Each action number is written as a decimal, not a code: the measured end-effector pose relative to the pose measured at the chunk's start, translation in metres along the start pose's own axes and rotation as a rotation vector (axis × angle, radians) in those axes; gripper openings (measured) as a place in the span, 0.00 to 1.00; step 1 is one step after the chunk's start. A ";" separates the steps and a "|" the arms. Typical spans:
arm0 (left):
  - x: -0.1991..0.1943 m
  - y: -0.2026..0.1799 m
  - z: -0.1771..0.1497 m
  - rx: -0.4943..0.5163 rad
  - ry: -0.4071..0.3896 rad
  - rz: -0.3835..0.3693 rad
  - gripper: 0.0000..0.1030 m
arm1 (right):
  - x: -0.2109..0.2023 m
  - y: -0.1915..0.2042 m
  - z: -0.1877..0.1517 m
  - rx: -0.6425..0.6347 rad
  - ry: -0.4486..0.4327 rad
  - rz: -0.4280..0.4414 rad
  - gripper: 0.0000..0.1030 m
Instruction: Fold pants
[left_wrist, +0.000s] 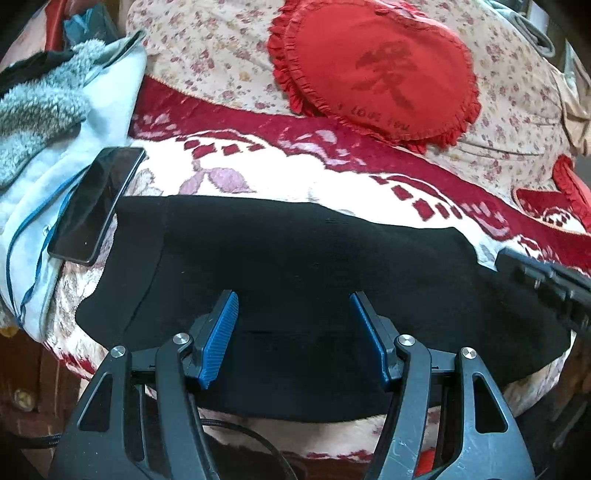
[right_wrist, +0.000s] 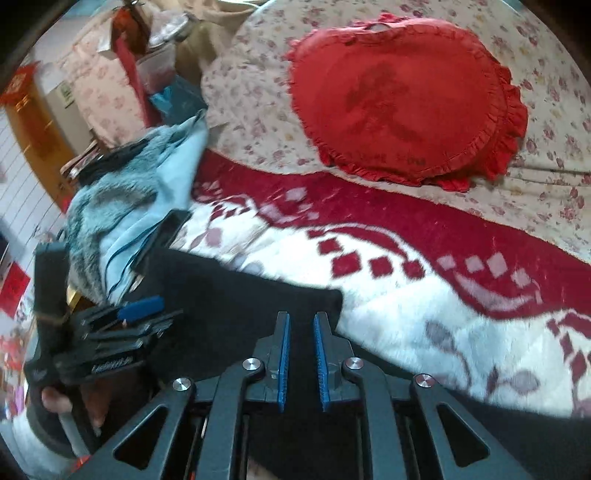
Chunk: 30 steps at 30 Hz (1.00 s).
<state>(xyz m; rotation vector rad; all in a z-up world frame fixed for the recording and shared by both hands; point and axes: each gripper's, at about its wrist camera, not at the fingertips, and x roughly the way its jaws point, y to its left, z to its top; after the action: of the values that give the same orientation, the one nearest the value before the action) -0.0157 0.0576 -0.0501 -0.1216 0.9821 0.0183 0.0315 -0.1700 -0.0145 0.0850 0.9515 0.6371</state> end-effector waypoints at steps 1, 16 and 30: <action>-0.002 -0.003 -0.001 0.008 -0.004 -0.003 0.60 | -0.002 0.004 -0.006 -0.011 0.009 0.001 0.13; 0.006 -0.032 -0.026 0.067 0.037 0.018 0.61 | -0.001 -0.013 -0.065 -0.034 0.080 -0.111 0.25; 0.005 -0.140 -0.021 0.270 0.084 -0.168 0.61 | -0.105 -0.103 -0.122 0.214 -0.026 -0.211 0.30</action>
<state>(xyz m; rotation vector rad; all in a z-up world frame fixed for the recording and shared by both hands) -0.0202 -0.0843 -0.0521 0.0443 1.0461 -0.2745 -0.0586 -0.3357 -0.0446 0.1800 0.9862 0.3377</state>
